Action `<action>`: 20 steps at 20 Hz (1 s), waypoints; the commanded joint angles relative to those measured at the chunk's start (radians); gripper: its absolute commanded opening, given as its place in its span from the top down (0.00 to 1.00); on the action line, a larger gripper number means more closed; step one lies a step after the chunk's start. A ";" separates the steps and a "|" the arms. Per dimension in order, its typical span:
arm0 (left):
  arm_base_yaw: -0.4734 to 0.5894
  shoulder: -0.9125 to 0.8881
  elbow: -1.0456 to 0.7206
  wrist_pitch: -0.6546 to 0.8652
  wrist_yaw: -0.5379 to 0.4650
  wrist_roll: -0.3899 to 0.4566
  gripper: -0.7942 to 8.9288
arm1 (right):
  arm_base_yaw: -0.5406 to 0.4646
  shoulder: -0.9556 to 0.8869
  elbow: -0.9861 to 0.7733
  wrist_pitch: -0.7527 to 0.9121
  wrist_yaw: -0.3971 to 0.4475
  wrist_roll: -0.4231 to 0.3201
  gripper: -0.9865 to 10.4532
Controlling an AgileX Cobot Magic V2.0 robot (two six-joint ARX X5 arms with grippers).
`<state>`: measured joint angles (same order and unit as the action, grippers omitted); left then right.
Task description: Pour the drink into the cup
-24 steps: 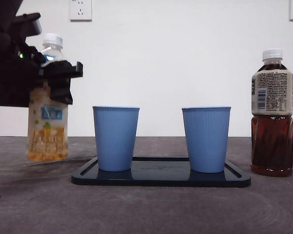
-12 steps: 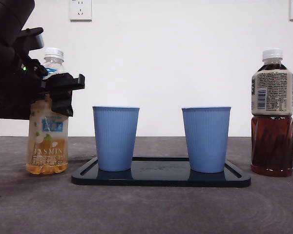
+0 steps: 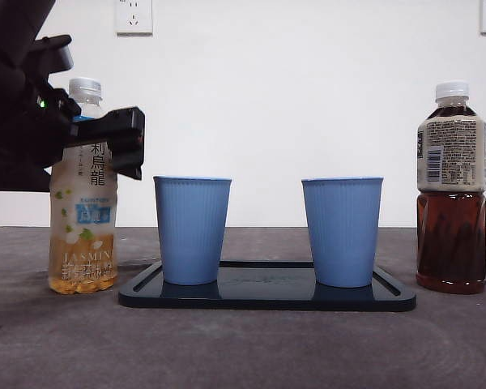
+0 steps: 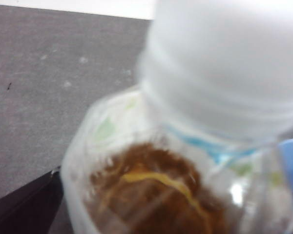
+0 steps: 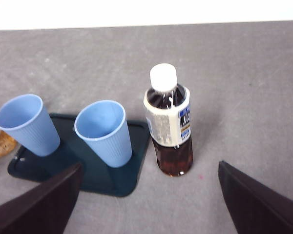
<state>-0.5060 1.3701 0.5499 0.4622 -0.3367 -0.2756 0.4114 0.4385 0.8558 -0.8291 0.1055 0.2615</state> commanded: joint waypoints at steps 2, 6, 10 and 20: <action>-0.014 -0.064 0.013 -0.064 -0.002 0.002 0.30 | 0.005 0.002 0.016 0.024 0.000 -0.006 0.53; -0.022 -0.217 0.014 -0.225 -0.001 0.002 0.30 | 0.005 0.002 0.016 0.024 -0.001 -0.006 0.53; -0.048 -0.454 0.023 -0.467 0.074 -0.006 0.31 | 0.005 0.002 0.016 0.023 -0.051 -0.006 0.53; -0.067 -0.823 0.434 -1.158 0.364 0.013 0.31 | 0.005 0.002 0.016 0.013 -0.419 -0.008 0.53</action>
<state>-0.5663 0.5396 0.9684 -0.6968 0.0242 -0.2752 0.4114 0.4385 0.8558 -0.8227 -0.3096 0.2611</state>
